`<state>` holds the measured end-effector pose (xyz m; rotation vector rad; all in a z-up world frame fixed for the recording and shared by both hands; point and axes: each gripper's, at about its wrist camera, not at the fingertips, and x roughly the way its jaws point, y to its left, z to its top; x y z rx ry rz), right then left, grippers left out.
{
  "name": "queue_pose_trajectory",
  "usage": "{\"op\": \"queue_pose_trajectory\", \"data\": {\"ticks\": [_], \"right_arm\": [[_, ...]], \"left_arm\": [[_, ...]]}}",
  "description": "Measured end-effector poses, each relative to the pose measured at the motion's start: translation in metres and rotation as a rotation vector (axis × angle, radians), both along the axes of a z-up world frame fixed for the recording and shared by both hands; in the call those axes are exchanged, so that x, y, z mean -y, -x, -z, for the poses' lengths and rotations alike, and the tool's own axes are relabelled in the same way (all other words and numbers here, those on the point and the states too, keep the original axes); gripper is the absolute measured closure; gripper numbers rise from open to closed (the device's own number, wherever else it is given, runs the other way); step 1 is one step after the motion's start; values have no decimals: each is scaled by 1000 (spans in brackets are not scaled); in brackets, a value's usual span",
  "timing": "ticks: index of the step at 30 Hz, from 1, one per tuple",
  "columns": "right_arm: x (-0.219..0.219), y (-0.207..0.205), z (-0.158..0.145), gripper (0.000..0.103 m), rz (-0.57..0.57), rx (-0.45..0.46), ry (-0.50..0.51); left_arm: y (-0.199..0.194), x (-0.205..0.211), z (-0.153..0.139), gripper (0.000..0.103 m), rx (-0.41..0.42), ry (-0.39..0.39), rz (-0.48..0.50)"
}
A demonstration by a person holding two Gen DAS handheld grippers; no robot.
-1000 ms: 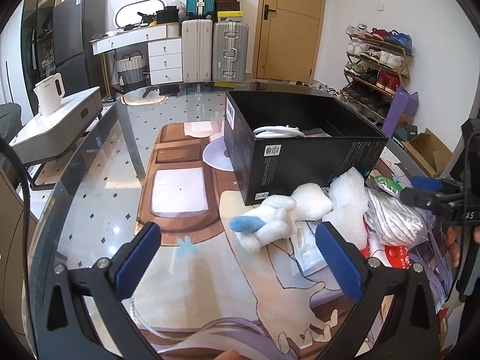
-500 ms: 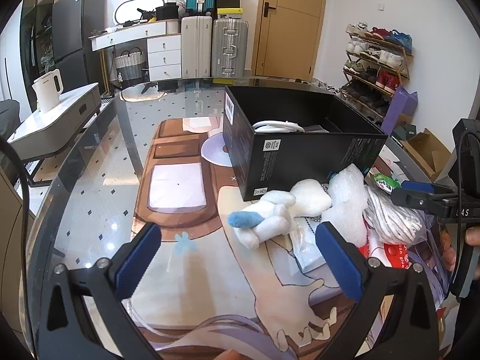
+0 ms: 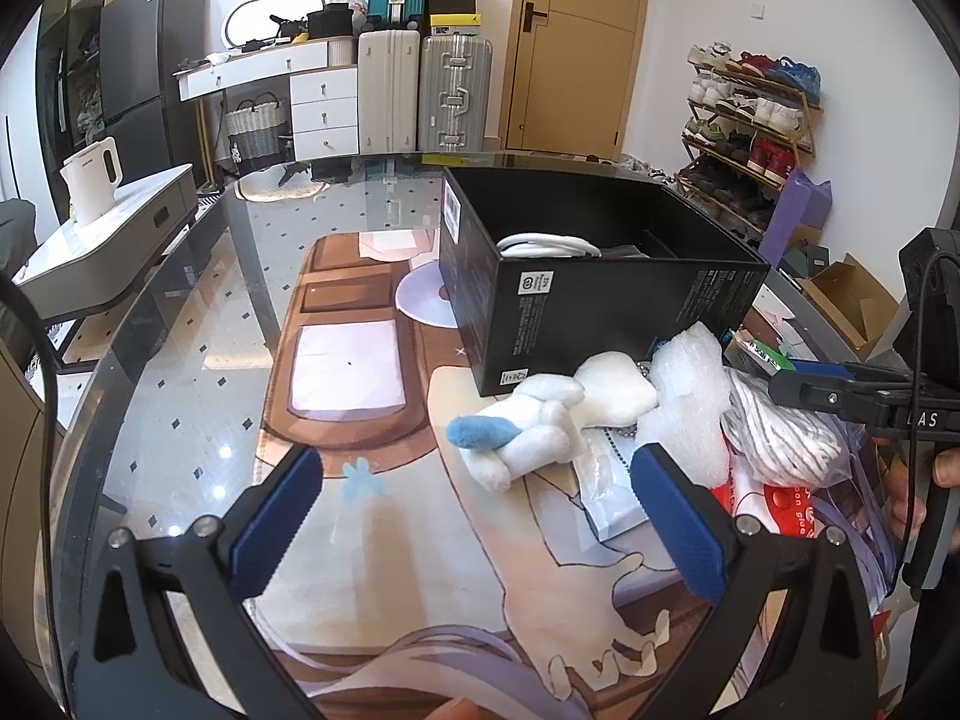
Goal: Organize soft objects
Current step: 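Move the right tool to the green-and-white packet and grasp it, then grasp the white plush toy with the left tool while the right tool holds the packet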
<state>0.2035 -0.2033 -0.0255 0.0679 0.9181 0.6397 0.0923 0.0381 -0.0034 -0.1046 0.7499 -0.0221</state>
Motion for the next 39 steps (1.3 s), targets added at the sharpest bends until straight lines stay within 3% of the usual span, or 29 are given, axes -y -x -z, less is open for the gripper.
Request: {"op": "queue_pose_trajectory", "data": {"ticks": [8, 9, 10, 17, 28, 39], "right_arm": [[-2, -2, 2, 33, 19, -8, -22], [-3, -2, 2, 35, 17, -6, -19], [-4, -1, 2, 44, 7, -8, -23], [0, 1, 1, 56, 10, 4, -38], [7, 9, -11, 59, 10, 59, -69], [9, 6, -4, 59, 3, 14, -74]], "left_arm": [[1, -1, 0, 0, 3, 1, 6], [2, -3, 0, 0, 3, 3, 5], [2, -3, 0, 0, 2, 4, 4], [2, -2, 0, 0, 1, 3, 6], [-4, -5, 1, 0, -24, -4, -3], [-28, -3, 4, 0, -91, -4, 13]]}}
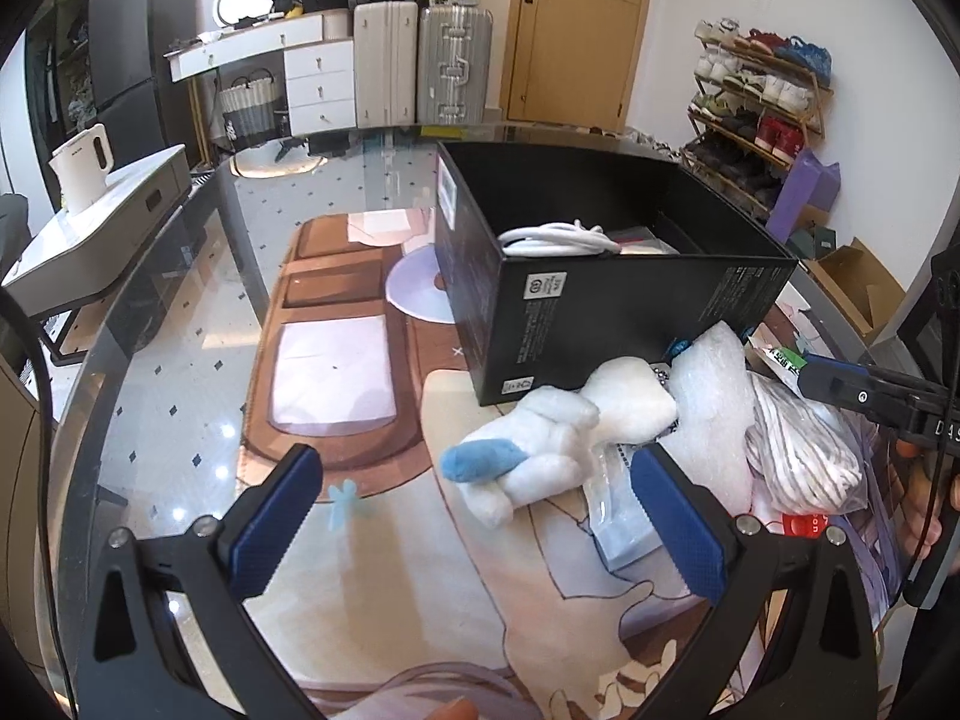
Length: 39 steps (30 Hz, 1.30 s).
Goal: Organize soft objects
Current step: 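Grasp the white plush toy with the left tool while the right tool holds the packet, then lift the plush toy and packet and carry both over the black box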
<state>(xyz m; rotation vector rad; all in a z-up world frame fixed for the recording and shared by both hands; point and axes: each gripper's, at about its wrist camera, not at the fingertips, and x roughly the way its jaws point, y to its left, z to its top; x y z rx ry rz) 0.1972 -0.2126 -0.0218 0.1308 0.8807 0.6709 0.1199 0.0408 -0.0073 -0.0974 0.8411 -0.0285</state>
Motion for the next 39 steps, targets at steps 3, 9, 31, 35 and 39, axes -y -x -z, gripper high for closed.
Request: {"op": "queue_pose_trajectory", "data": {"ticks": [3, 9, 31, 35, 39], "right_arm": [[0, -1, 2, 59, -7, -14, -4], [0, -3, 7, 53, -16, -45, -20], [-3, 2, 7, 67, -12, -6, -1], [-2, 3, 5, 68, -10, 3, -4], [1, 5, 0, 68, -9, 20, -11]], "left_arm": [[-7, 1, 3, 0, -25, 9, 5], [-16, 0, 10, 0, -77, 30, 10], [-12, 4, 2, 60, -27, 115, 111], [-5, 3, -2, 61, -6, 118, 115], [5, -2, -4, 61, 11, 136, 106]]}}
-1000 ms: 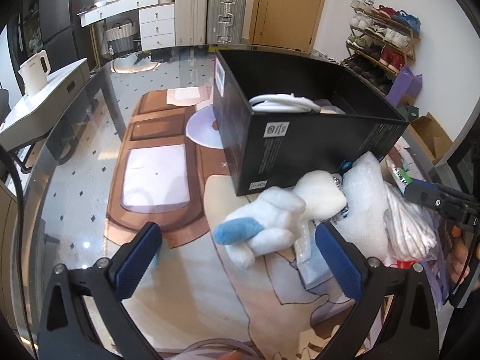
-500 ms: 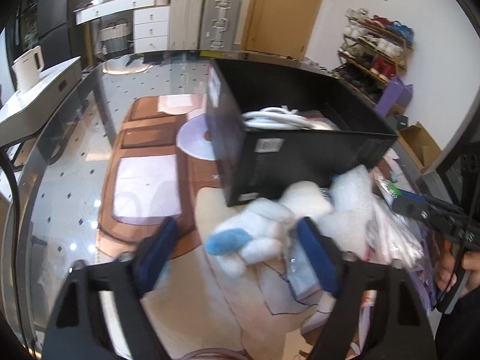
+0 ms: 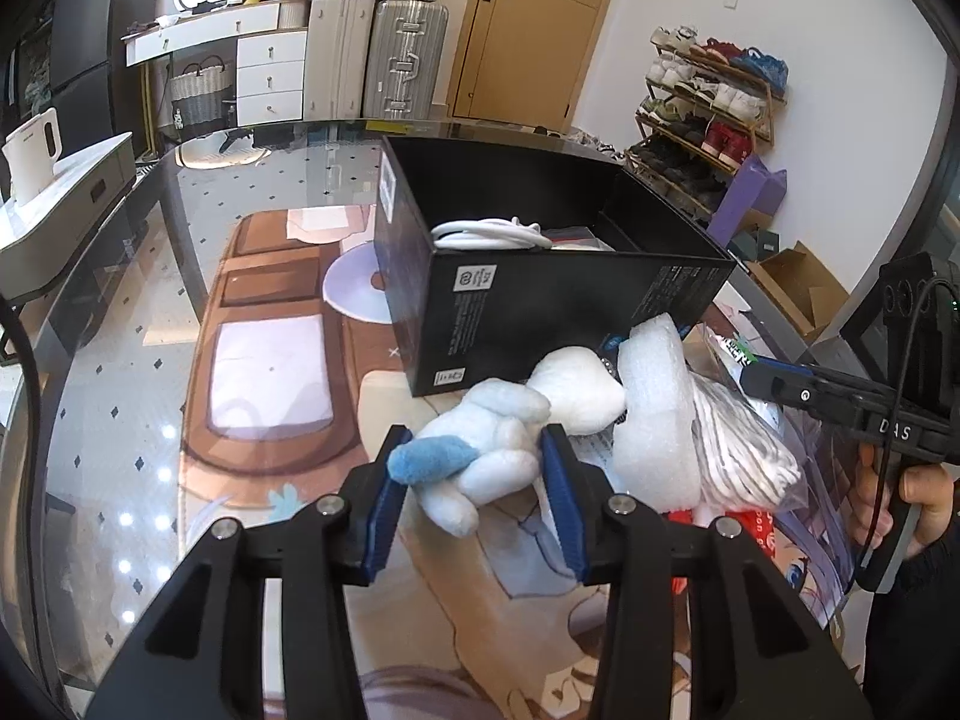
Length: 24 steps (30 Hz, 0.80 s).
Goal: Organize soft objects
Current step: 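Lift the plush toy and packet and carry both over the black box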
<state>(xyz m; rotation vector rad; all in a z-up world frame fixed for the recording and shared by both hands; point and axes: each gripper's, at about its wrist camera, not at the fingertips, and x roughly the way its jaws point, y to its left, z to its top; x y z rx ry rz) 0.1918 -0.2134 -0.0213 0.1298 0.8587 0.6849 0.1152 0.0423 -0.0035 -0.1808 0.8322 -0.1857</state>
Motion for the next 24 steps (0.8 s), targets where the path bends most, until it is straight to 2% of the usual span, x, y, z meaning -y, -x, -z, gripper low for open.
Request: {"op": "queue_pose_trajectory", "data": {"ticks": [5, 24], "right_arm": [[3, 3, -8, 68, 3, 24, -15], [0, 23, -46, 68, 3, 145, -73]], "left_arm": [[11, -8, -5, 61, 19, 25, -23], [42, -29, -48, 60, 144, 25, -92]]}}
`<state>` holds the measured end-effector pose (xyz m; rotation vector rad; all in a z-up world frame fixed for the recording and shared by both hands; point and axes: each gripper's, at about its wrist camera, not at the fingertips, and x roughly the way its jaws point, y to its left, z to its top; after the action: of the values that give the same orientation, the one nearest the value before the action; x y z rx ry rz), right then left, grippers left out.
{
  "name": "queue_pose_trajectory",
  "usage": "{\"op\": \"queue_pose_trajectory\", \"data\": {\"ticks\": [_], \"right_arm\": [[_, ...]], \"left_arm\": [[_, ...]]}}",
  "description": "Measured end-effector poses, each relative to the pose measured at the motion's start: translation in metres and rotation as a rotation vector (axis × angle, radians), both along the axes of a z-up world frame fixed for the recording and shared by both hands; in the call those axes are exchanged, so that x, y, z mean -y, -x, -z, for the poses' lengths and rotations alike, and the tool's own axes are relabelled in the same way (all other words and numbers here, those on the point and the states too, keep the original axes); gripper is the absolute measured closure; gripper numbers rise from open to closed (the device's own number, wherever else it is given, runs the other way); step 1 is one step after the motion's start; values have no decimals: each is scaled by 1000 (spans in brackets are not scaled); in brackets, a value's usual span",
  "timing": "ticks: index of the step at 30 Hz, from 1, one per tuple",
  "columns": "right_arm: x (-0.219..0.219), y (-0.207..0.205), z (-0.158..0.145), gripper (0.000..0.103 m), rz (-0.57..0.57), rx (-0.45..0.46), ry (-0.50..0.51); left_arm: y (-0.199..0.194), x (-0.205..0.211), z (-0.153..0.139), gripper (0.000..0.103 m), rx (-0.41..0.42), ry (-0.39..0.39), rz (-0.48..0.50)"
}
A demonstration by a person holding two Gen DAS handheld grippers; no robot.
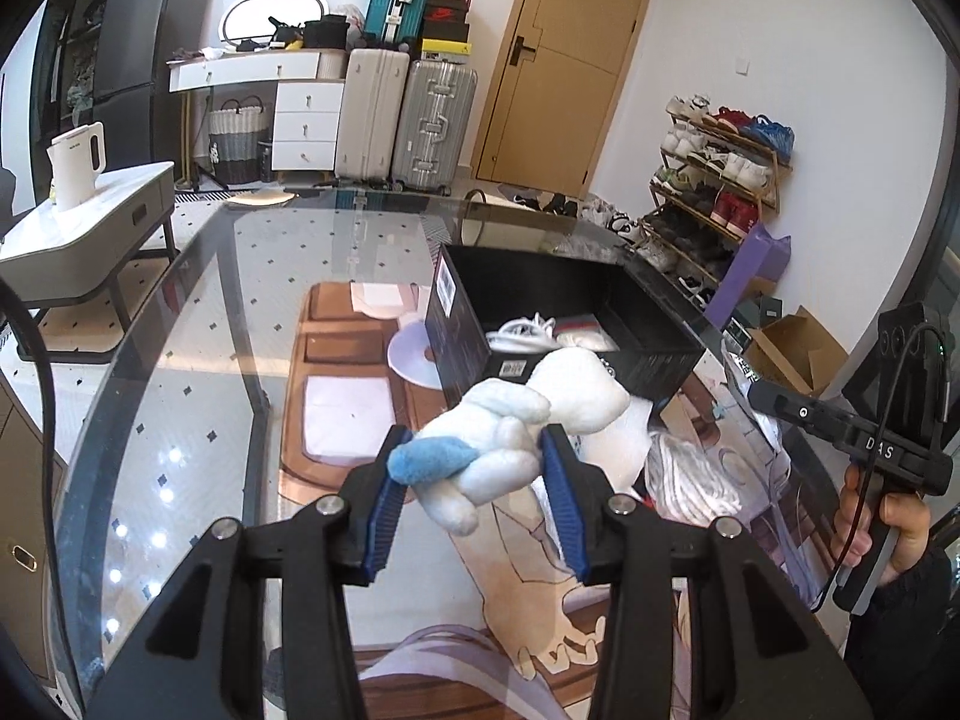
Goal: Organize soft objects
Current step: 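Lift the plush toy and packet and carry both over the black box, then lower the plush toy and packet into the black box and open both tools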
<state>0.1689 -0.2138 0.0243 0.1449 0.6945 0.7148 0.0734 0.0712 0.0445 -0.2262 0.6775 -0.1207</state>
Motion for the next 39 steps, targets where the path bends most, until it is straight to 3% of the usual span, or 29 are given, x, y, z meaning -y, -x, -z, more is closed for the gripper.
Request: {"op": "queue_pose_trajectory", "data": {"ticks": [23, 39], "right_arm": [[-24, -12, -42, 68, 17, 62, 31], [-56, -35, -52, 68, -7, 70, 101]], "left_arm": [[-35, 14, -36, 60, 75, -38, 32], [-70, 20, -35, 60, 75, -53, 58]]}}
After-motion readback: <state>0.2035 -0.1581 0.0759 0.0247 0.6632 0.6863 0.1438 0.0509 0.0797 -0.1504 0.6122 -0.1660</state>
